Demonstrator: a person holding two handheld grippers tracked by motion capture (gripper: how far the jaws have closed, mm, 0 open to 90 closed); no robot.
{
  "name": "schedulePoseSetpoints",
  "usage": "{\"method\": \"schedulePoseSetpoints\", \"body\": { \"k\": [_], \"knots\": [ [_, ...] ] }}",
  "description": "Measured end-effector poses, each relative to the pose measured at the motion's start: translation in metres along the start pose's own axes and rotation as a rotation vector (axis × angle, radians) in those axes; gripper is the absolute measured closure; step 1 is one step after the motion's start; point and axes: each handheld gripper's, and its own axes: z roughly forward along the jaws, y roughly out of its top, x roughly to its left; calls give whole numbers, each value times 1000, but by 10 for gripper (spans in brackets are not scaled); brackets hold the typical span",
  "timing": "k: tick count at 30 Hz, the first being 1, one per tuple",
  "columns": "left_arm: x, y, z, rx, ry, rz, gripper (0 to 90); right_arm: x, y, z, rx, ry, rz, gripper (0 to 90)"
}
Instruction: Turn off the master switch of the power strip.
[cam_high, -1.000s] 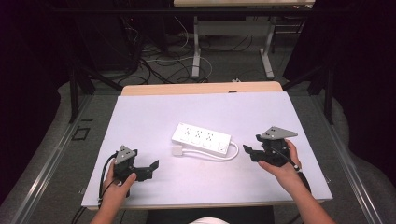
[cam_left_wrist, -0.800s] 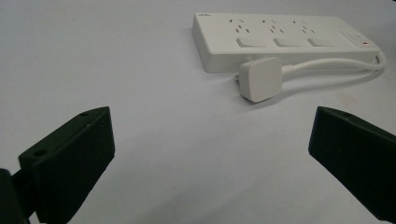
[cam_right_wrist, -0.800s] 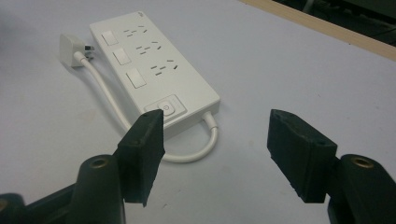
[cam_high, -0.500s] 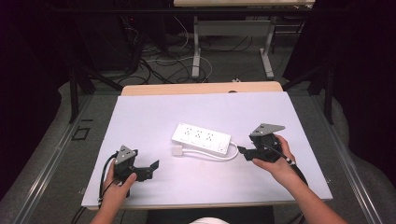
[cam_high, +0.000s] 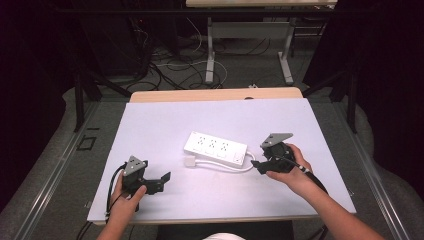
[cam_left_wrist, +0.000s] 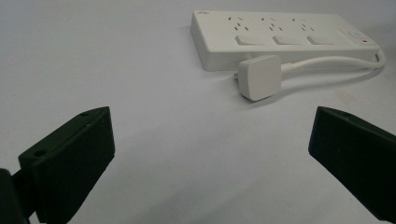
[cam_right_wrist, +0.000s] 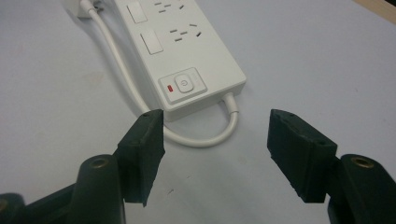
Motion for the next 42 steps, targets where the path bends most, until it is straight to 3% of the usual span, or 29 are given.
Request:
{"method": "schedulePoseSetpoints", "body": {
  "k": [9,14,18,26,29,42],
  "knots": [
    [0,0,0,1,-2,-2,5,2,6,11,55,69,-34,363],
    [0,0,0,0,-7,-11,5,5,10,17,80,80,-50,363],
    [0,0,0,0,-7,-13,5,8,15,21,97,88,-90,363],
    [0,0,0,-2,-8,-13,5,11,19,29,107,96,-141,363],
    [0,0,0,-2,-8,-13,5,13,22,32,122,77,-157,368],
    [0,0,1,4,-11,-13,5,8,30,45,144,73,-151,386]
  ]
}}
